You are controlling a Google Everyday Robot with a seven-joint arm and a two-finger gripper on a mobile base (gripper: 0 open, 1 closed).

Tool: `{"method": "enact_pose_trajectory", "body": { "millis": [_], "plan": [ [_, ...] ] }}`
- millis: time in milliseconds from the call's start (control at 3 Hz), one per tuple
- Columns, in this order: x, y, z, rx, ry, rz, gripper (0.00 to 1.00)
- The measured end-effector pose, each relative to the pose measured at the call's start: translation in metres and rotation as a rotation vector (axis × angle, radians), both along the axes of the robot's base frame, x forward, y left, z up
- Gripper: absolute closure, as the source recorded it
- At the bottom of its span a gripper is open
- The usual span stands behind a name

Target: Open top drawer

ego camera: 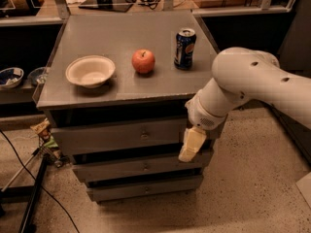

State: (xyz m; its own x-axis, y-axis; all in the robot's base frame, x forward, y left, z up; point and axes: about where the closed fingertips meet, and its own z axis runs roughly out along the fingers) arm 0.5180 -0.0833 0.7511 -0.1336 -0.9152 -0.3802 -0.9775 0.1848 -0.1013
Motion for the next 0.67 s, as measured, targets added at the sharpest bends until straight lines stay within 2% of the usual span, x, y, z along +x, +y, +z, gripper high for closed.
{"method": "enact_pose_trajectory", "body": {
  "millis": [333, 667],
  "plan": [
    [0.013, 0.000, -0.017, -0.024, -0.006, -0.034, 0.00],
    [0.023, -0.007, -0.036, -0.038, 0.013, -0.059, 0.00]
  ]
}}
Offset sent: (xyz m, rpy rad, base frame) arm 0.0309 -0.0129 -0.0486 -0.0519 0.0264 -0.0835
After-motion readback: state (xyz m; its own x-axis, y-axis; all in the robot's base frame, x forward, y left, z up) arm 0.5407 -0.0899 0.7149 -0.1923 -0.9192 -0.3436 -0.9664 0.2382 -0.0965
